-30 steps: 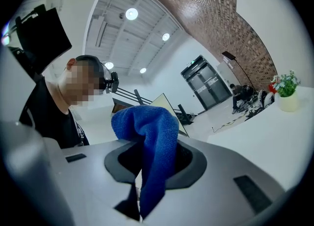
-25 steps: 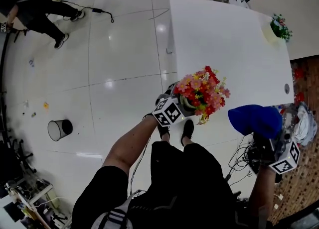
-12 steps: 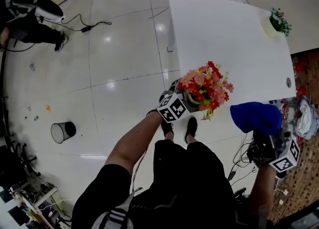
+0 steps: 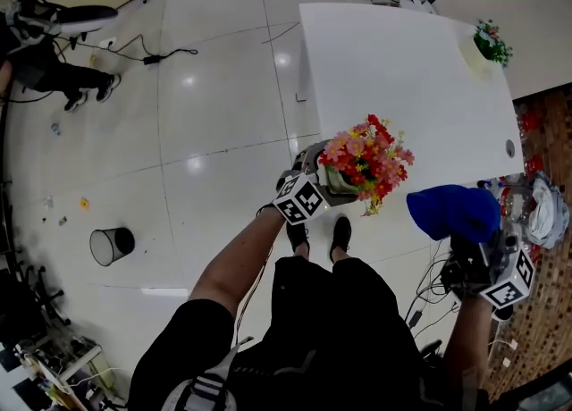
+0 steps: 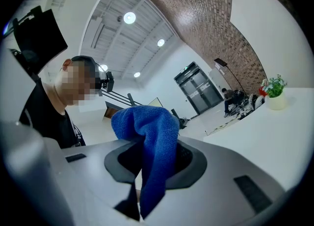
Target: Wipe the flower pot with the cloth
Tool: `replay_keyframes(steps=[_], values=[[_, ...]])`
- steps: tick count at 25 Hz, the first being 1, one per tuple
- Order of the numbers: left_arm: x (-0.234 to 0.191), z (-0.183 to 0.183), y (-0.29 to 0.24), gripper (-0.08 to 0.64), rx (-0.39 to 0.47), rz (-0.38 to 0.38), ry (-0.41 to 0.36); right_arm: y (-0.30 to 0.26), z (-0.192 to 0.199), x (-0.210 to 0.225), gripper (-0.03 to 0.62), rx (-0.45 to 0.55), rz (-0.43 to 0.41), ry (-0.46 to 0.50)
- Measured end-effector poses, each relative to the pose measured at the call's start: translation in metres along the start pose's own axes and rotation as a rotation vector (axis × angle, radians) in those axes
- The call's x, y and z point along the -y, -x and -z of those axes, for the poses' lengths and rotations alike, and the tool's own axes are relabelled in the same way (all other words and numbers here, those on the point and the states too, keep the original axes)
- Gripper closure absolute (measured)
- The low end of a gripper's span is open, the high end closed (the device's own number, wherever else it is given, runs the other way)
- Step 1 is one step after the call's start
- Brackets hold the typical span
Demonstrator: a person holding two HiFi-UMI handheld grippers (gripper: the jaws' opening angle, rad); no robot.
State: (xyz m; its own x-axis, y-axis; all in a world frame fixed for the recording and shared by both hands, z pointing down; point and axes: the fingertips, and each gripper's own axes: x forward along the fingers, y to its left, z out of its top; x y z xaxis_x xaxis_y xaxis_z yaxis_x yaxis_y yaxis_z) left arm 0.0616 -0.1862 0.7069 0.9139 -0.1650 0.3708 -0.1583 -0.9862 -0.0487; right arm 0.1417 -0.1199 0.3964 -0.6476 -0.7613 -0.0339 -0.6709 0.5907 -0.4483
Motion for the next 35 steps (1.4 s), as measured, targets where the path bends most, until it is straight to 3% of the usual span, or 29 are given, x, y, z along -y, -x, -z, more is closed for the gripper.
replay_keyframes(steps=[6,9,14,19,20,22,24,28,30,35], values=[[-0.007,0.016,0.06,-0.037,0.02,-0.094,0.143,0.014,-0.012,-0.005,0.502,0.05,0.002,0.009],[-0.004,0.003,0.098,-0.037,0.084,-0.181,0.242,0.021,-0.019,-0.005,0.502,0.079,-0.019,0.012],[0.02,-0.073,0.15,-0.02,0.293,-0.274,0.35,0.036,-0.03,-0.004,0.502,0.136,-0.083,0.012],[0.065,-0.161,0.167,0.018,0.397,-0.358,0.302,0.062,-0.054,-0.017,0.502,0.11,-0.151,0.095],[0.072,-0.174,0.172,0.04,0.409,-0.403,0.296,0.066,-0.059,-0.022,0.502,0.103,-0.181,0.114],[0.087,-0.202,0.187,0.154,0.453,-0.516,0.295,0.075,-0.067,-0.036,0.502,0.081,-0.236,0.148],[0.106,-0.226,0.202,0.323,0.476,-0.621,0.29,0.087,-0.072,-0.05,0.502,0.046,-0.28,0.191],[0.149,-0.268,0.216,0.389,0.474,-0.721,0.278,0.114,-0.074,-0.074,0.502,-0.003,-0.332,0.225],[0.171,-0.281,0.229,0.557,0.485,-0.762,0.299,0.123,-0.069,-0.092,0.502,-0.017,-0.35,0.242],[0.224,-0.301,0.255,0.557,0.476,-0.769,0.297,0.146,-0.057,-0.142,0.502,0.002,-0.366,0.254]])
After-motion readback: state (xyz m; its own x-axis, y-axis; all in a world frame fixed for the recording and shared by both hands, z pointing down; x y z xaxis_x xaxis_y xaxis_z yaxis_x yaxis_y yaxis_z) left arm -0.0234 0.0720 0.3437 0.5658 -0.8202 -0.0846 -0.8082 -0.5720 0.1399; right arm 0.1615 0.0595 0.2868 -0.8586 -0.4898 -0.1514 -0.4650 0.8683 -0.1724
